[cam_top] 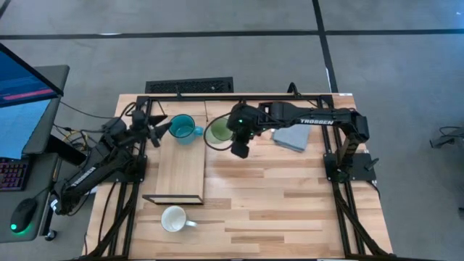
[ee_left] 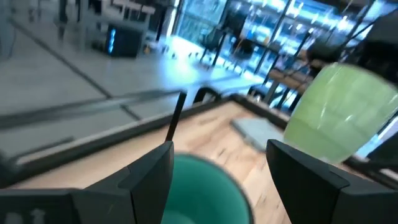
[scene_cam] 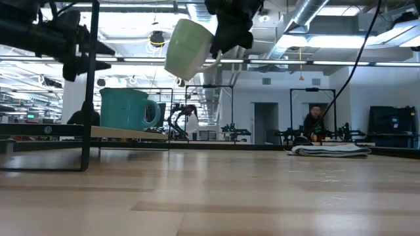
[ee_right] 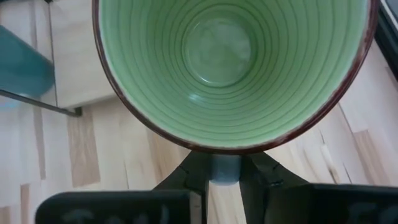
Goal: Stack small to large cups/mugs on shelf
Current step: Put the green mug on the shelf
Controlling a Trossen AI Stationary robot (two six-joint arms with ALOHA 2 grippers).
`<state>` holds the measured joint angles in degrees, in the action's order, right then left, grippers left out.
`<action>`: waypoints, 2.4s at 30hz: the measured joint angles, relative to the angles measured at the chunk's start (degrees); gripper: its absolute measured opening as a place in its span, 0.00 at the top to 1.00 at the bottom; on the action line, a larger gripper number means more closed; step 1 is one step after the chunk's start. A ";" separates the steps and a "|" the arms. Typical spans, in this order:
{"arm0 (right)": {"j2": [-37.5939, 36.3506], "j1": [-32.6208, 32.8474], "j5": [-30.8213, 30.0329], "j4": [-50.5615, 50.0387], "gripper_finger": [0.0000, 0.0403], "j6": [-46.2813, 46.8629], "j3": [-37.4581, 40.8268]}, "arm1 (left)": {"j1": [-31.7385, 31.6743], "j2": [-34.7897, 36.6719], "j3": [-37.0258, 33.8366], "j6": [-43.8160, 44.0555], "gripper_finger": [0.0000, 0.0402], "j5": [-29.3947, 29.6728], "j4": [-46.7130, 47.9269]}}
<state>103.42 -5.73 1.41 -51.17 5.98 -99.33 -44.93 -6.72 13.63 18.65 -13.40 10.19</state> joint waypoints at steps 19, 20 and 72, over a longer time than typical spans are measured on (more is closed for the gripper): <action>17.63 2.57 3.05 -9.73 0.83 -8.84 -22.26 | -0.04 0.11 13.26 -6.87 0.38 -2.22 15.22; 19.34 2.77 3.02 -11.31 0.83 -9.53 -25.17 | -0.07 0.11 13.89 -7.16 0.38 -1.93 15.83; 33.83 3.77 6.23 -3.56 0.83 -9.40 -33.68 | -0.05 0.11 14.82 -8.52 0.38 -0.97 20.98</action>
<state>137.25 -1.96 7.64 -54.73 -3.43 -133.01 -44.98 -6.61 28.45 10.13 -14.37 31.17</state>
